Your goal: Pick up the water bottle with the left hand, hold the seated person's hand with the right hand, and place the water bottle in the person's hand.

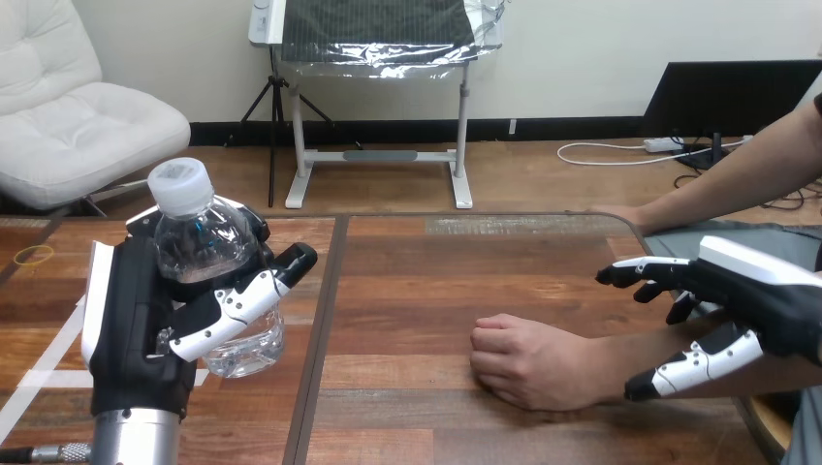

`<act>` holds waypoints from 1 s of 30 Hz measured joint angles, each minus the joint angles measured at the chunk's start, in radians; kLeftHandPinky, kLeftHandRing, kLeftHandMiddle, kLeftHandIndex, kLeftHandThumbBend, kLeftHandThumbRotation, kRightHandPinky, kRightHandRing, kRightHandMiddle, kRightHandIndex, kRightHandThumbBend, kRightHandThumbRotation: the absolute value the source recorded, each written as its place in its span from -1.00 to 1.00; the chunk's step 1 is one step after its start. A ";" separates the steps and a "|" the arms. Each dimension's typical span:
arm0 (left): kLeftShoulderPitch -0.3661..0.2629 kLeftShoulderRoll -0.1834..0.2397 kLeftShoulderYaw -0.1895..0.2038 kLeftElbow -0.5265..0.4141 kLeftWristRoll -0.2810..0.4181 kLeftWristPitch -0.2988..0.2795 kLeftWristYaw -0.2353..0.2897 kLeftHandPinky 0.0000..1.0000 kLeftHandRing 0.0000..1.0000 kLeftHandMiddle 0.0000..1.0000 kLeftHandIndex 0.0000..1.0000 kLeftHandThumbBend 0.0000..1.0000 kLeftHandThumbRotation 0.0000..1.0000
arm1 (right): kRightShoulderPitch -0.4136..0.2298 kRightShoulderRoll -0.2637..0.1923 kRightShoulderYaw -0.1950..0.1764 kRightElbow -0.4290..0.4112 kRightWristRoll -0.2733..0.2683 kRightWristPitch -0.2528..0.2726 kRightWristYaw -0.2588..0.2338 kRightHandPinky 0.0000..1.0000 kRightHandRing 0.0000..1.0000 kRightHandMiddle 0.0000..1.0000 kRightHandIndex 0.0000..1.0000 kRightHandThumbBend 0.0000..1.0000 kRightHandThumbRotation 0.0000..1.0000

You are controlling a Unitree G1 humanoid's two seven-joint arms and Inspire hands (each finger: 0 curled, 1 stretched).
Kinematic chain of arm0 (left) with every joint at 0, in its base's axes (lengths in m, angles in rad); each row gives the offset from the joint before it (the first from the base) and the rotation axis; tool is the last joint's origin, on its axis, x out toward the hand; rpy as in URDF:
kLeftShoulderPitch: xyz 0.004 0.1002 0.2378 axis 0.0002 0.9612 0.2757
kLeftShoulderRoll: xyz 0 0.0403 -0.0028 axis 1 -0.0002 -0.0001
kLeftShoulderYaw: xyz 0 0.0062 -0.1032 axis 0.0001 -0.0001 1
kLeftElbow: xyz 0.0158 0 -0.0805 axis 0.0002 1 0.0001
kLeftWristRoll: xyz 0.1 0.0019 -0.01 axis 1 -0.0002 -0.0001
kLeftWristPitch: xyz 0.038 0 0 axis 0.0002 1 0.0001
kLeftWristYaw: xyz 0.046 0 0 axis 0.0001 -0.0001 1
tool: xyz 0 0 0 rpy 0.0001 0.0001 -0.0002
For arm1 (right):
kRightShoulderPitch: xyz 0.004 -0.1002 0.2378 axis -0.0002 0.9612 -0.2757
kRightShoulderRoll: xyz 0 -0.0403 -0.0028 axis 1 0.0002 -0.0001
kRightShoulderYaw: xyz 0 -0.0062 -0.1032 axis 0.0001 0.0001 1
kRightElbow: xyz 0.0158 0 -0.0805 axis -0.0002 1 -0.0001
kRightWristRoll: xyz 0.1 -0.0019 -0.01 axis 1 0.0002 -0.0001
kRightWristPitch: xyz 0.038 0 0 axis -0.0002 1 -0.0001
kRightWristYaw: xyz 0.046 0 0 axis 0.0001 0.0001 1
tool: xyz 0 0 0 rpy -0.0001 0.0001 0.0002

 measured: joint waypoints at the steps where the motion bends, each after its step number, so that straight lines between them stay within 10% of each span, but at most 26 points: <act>1: 0.000 0.000 0.000 -0.001 0.000 0.001 0.000 -0.59 -0.48 -0.38 -0.29 -0.11 -1.00 | -0.005 -0.001 0.002 0.002 -0.002 0.002 0.003 0.33 0.67 0.78 0.76 1.00 -0.23; 30: 0.000 -0.004 0.001 -0.019 -0.001 0.007 0.007 -0.60 -0.48 -0.38 -0.29 -0.10 -1.00 | -0.088 -0.033 0.114 0.039 -0.159 0.006 0.024 0.41 0.75 0.78 0.77 1.00 -0.26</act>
